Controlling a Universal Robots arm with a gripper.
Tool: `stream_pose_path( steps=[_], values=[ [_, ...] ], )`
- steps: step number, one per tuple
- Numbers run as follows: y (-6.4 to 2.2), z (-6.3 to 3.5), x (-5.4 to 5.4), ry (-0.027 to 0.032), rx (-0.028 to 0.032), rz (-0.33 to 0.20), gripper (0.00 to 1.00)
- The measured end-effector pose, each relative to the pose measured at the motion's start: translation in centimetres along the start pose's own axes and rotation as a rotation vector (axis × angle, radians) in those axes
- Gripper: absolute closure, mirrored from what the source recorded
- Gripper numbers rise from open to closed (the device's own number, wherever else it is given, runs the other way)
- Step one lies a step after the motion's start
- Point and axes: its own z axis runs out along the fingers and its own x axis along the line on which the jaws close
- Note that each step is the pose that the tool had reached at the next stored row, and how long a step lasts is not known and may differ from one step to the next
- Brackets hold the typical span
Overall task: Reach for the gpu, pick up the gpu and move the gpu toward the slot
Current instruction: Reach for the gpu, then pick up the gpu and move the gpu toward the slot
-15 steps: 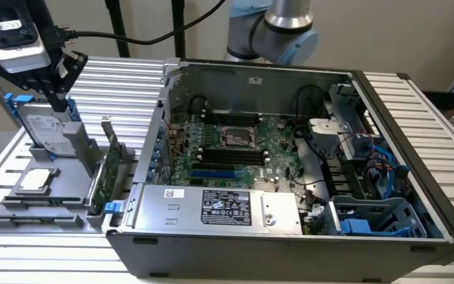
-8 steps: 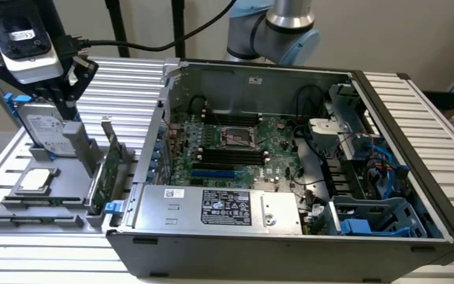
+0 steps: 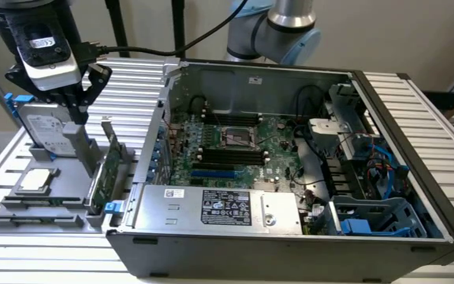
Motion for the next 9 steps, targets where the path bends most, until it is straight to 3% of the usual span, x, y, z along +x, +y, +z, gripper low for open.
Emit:
stream_pose_path(
  steps=[9],
  values=[
    [0.00, 0.00, -0.01, 0.0010, 0.0000, 0.000, 0.89]
  ],
)
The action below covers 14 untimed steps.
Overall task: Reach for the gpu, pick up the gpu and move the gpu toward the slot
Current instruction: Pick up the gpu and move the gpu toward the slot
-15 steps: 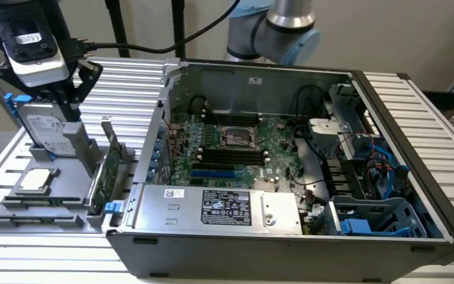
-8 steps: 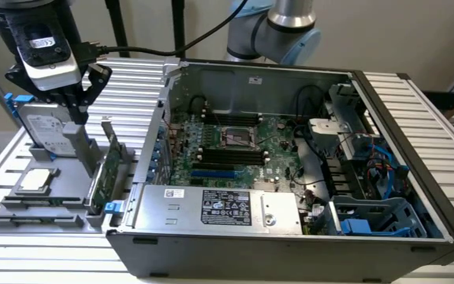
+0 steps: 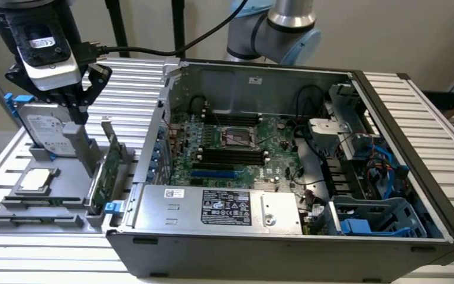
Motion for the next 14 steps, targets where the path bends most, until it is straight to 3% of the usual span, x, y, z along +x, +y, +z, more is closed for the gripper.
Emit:
stream_pose_path(
  steps=[4, 6, 9, 14],
  values=[
    [0.00, 0.00, 0.00, 0.0003, 0.0000, 0.000, 0.88],
    [0.00, 0.00, 0.00, 0.0005, 0.0000, 0.000, 0.82],
    [0.00, 0.00, 0.00, 0.0006, 0.0000, 0.000, 0.64],
    [-0.01, 0.37, 0.04, -0.0006, 0.0002, 0.000, 0.52]
  ],
)
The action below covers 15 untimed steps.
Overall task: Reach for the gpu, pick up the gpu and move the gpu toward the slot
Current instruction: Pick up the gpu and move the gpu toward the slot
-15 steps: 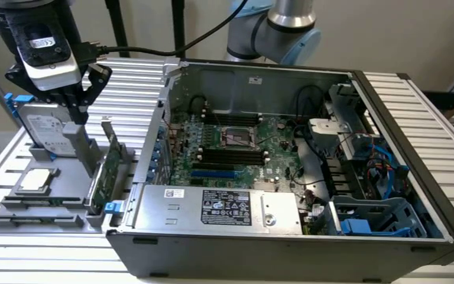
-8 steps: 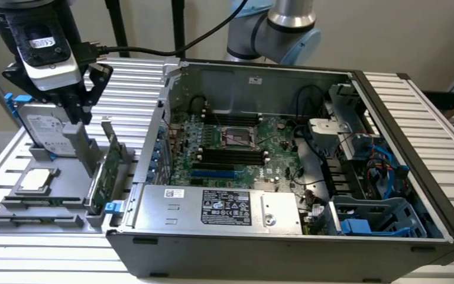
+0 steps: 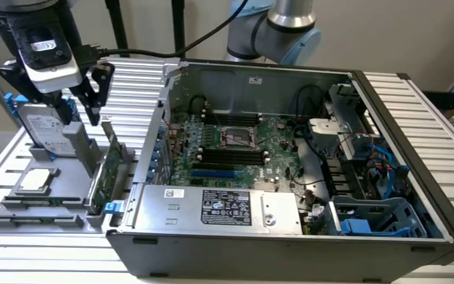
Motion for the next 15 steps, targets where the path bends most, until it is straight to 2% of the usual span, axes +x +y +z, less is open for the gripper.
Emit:
stream_pose_path(
  steps=[10, 15],
  values=[
    [-0.05, 1.82, 0.6, -0.0008, 0.0032, 0.000, 0.52],
    [-0.07, 2.74, 0.8, -0.0044, 0.0046, 0.000, 0.52]
  ],
)
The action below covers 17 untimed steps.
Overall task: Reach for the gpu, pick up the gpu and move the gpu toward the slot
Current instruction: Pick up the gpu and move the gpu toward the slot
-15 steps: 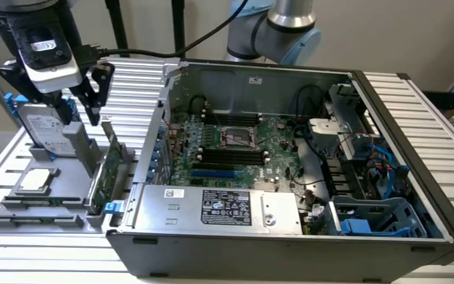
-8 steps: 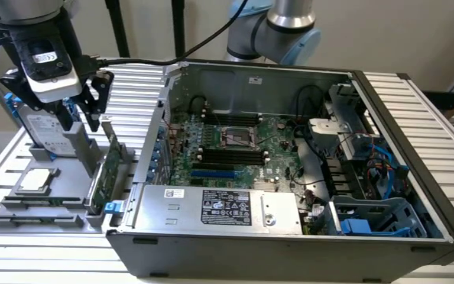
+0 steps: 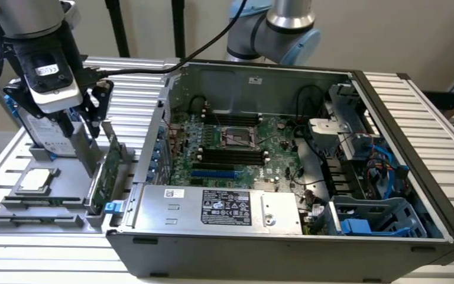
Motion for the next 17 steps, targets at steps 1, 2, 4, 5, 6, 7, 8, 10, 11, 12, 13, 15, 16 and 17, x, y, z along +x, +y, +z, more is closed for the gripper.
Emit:
stream_pose_path(
  steps=[1, 2, 4, 5, 6, 7, 8, 10, 11, 12, 13, 15, 16, 17],
  values=[
    [0.00, 0.18, 0.0, -0.0008, 0.0003, 0.000, 0.52],
    [-0.01, 0.35, 0.0, -0.0015, 0.0007, 0.000, 0.52],
    [-0.02, 0.68, 0.0, -0.0026, 0.0016, 0.000, 0.52],
    [-0.02, 0.83, 0.0, -0.0033, 0.0021, 0.000, 0.52],
    [-0.03, 0.98, 0.0, -0.0041, 0.0028, 0.000, 0.52],
    [-0.03, 1.12, 0.0, -0.0049, 0.0034, 0.000, 0.52],
    [-0.04, 1.26, 0.0, -0.0057, 0.0041, 0.000, 0.52],
    [-0.05, 1.54, 0.0, -0.0073, 0.0057, 0.000, 0.52],
    [-0.05, 1.67, 0.0, -0.0080, 0.0065, 0.000, 0.52],
    [-0.05, 1.81, 0.0, -0.0089, 0.0074, 0.000, 0.52],
    [-0.06, 1.94, 0.0, -0.0097, 0.0084, 0.000, 0.52],
    [-0.07, 2.18, 0.0, -0.0114, 0.0107, 0.000, 0.52],
    [-0.08, 2.30, 0.0, -0.0123, 0.0117, 0.000, 0.52],
    [-0.08, 2.41, 0.0, -0.0131, 0.0130, 0.000, 0.52]
  ],
)
